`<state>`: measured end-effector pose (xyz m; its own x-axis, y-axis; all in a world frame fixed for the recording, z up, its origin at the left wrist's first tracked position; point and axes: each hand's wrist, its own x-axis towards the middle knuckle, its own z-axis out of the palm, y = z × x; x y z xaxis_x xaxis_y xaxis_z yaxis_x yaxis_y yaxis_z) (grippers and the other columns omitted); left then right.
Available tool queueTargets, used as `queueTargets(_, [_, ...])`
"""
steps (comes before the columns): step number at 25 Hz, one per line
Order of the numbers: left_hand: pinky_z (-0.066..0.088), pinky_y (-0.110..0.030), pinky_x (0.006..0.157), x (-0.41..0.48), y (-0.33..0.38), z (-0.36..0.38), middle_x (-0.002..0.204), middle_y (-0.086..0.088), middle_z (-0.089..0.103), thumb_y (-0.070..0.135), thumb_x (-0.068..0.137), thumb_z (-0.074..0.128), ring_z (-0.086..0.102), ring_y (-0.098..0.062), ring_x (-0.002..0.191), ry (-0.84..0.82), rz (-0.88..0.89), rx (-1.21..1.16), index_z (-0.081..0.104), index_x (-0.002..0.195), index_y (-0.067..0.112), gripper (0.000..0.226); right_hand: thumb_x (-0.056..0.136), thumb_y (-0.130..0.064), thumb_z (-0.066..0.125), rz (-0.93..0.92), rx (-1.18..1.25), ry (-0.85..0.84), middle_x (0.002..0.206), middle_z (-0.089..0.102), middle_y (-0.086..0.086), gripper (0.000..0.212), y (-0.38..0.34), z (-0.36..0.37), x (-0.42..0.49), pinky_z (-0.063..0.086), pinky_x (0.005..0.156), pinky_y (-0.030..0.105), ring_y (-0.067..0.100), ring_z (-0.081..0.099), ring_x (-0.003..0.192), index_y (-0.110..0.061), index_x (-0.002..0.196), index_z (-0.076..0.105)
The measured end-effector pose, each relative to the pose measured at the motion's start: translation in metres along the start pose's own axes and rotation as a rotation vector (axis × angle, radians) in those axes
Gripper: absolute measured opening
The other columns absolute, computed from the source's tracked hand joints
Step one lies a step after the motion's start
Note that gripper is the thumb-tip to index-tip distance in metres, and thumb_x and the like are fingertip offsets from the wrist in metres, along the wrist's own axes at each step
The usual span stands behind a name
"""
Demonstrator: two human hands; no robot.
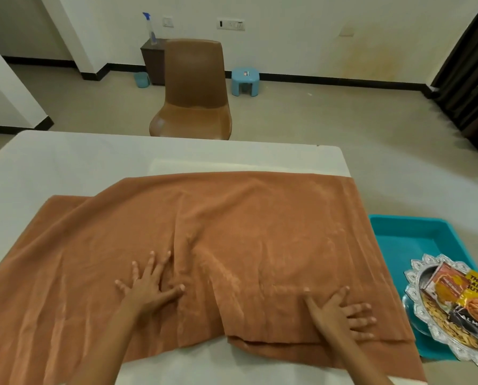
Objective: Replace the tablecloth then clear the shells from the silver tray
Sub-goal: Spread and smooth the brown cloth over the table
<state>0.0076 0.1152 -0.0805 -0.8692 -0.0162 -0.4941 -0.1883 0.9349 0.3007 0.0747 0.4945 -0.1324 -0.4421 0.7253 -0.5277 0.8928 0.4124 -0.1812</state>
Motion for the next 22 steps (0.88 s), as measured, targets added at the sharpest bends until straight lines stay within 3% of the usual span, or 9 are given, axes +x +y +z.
queueTargets(2, [-0.007, -0.073, 0.102, 0.001, -0.005, 0.011, 0.147, 0.019, -0.036, 0.096, 0.053, 0.032, -0.025, -0.033, 0.141, -0.071, -0.038, 0.099, -0.026, 0.134, 0.058, 0.107, 0.061, -0.091, 0.041, -0.012, -0.023, 0.012, 0.151, -0.021, 0.031, 0.120, -0.015, 0.003, -0.002, -0.010, 0.105, 0.068, 0.052, -0.021, 0.136, -0.028, 0.150, -0.009])
queueTargets(5, [-0.003, -0.074, 0.101, 0.000, -0.018, 0.020, 0.143, 0.017, -0.042, 0.100, 0.044, 0.023, -0.026, -0.036, 0.141, -0.068, -0.133, 0.098, -0.031, 0.130, 0.058, 0.111, 0.060, -0.091, 0.041, -0.141, -0.062, 0.082, 0.153, -0.012, 0.031, 0.119, -0.031, -0.016, 0.032, -0.008, 0.106, 0.067, 0.052, -0.014, 0.138, -0.028, 0.151, 0.000])
queueTargets(9, [0.005, -0.073, 0.104, -0.018, 0.000, 0.043, 0.147, 0.008, -0.042, 0.102, 0.040, 0.025, -0.023, -0.041, 0.140, -0.021, -0.233, 0.043, -0.035, 0.131, 0.053, 0.120, 0.060, -0.092, 0.039, -0.368, -0.173, 0.074, 0.155, -0.013, 0.024, 0.114, -0.077, -0.049, 0.097, -0.009, 0.110, 0.062, 0.045, -0.015, 0.141, -0.033, 0.151, 0.004])
queueTargets(12, [0.017, -0.071, 0.103, -0.024, 0.034, 0.061, 0.148, -0.005, -0.042, 0.101, 0.042, 0.031, -0.014, -0.051, 0.138, -0.107, -0.353, 0.064, -0.041, 0.132, 0.041, 0.130, 0.070, -0.086, 0.039, -0.451, -0.223, 0.036, 0.157, -0.016, 0.016, 0.105, -0.122, -0.066, 0.132, -0.010, 0.110, 0.061, 0.037, -0.018, 0.143, -0.033, 0.151, 0.001])
queueTargets(14, [0.019, -0.069, 0.104, -0.029, 0.065, 0.072, 0.154, -0.014, -0.025, 0.103, 0.037, 0.024, 0.004, -0.052, 0.138, -0.086, -0.397, 0.087, -0.030, 0.143, 0.029, 0.140, 0.082, -0.071, 0.046, -0.486, -0.169, 0.123, 0.158, -0.013, 0.016, 0.092, -0.142, -0.065, 0.124, -0.008, 0.111, 0.059, 0.040, -0.015, 0.143, -0.029, 0.152, 0.004])
queueTargets(16, [0.014, -0.070, 0.104, -0.032, 0.093, 0.081, 0.156, -0.017, 0.012, 0.103, 0.030, 0.016, 0.017, -0.044, 0.139, -0.005, -0.235, 0.108, 0.005, 0.153, 0.018, 0.149, 0.085, -0.056, 0.053, -0.456, -0.033, 0.201, 0.157, -0.007, 0.023, 0.088, -0.141, -0.048, 0.097, -0.006, 0.113, 0.056, 0.047, -0.008, 0.142, -0.021, 0.153, 0.007])
queueTargets(18, [0.010, -0.068, 0.103, -0.026, 0.113, 0.100, 0.151, -0.012, 0.033, 0.101, 0.033, 0.030, 0.014, -0.037, 0.142, 0.015, 0.132, 0.172, 0.034, 0.146, 0.022, 0.138, 0.083, -0.061, 0.051, -0.387, 0.035, 0.203, 0.155, -0.004, 0.029, 0.096, -0.112, -0.018, 0.057, -0.007, 0.113, 0.055, 0.048, -0.007, 0.141, -0.015, 0.152, 0.004])
queueTargets(20, [0.009, -0.067, 0.102, -0.022, 0.132, 0.125, 0.158, -0.003, 0.018, 0.098, 0.032, 0.039, 0.007, -0.035, 0.143, -0.019, 0.364, 0.218, 0.033, 0.146, 0.033, 0.131, 0.079, -0.076, 0.039, -0.393, 0.014, 0.155, 0.154, -0.006, 0.030, 0.104, -0.074, 0.007, 0.028, -0.009, 0.113, 0.053, 0.043, -0.010, 0.143, -0.013, 0.152, 0.000])
queueTargets(22, [0.010, -0.071, 0.101, -0.020, 0.148, 0.141, 0.160, -0.001, 0.006, 0.096, 0.028, 0.042, 0.003, -0.039, 0.144, -0.043, 0.421, 0.187, 0.026, 0.147, 0.037, 0.133, 0.068, -0.090, 0.020, -0.472, 0.002, 0.130, 0.155, -0.009, 0.027, 0.115, -0.054, 0.011, 0.029, -0.013, 0.113, 0.046, 0.037, -0.012, 0.144, -0.014, 0.152, -0.003])
